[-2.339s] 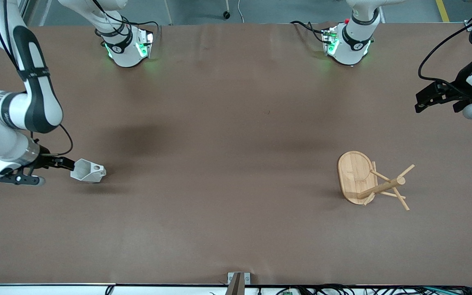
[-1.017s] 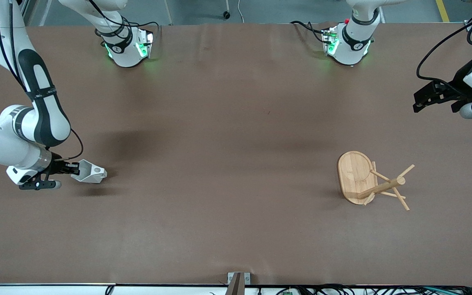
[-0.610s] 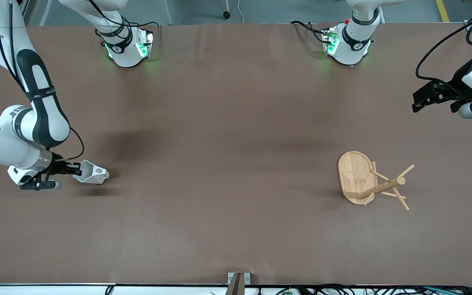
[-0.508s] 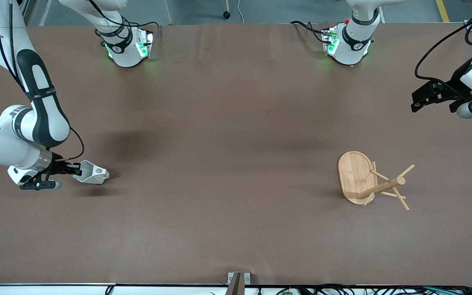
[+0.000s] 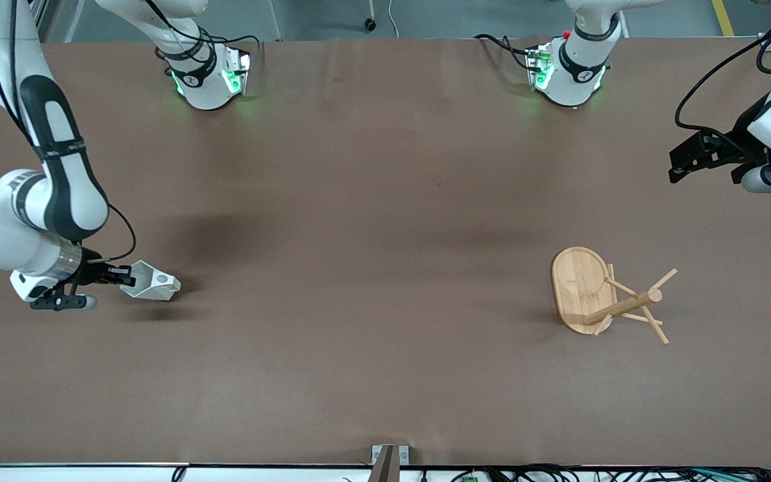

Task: Hang cup on rack
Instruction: 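Lift the white cup with the right gripper toward the table middle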

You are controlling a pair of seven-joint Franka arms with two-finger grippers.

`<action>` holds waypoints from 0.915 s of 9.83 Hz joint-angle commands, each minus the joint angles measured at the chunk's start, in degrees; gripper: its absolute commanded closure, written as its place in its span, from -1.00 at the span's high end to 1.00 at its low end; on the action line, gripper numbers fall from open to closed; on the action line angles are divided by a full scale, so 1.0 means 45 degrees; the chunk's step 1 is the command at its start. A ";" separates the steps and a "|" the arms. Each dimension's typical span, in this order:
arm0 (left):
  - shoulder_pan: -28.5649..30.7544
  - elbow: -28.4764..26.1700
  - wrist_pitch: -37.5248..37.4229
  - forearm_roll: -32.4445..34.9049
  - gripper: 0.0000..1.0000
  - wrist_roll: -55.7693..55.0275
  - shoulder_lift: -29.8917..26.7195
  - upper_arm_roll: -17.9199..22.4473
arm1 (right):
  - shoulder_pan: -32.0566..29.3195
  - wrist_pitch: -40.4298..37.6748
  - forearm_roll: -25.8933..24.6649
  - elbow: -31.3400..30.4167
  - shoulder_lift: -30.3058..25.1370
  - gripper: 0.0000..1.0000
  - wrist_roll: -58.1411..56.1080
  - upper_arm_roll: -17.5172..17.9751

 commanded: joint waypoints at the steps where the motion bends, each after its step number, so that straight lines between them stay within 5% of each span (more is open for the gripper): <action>1: -0.0039 -0.0011 -0.0244 0.0069 1.00 0.0082 0.0271 -0.0051 | 0.0302 -0.1011 0.1597 -0.0206 -0.1434 -1.00 -0.0039 0.0086; 7: -0.0039 -0.0011 -0.0244 0.0069 1.00 0.0082 0.0271 -0.0051 | 0.4085 -0.1113 0.5485 0.0963 -0.2396 -1.00 0.4523 0.0105; 9: -0.0039 -0.0011 -0.0244 0.0069 1.00 0.0082 0.0271 -0.0051 | 0.5512 -0.0162 0.8075 0.1143 -0.2356 -1.00 0.5156 0.0105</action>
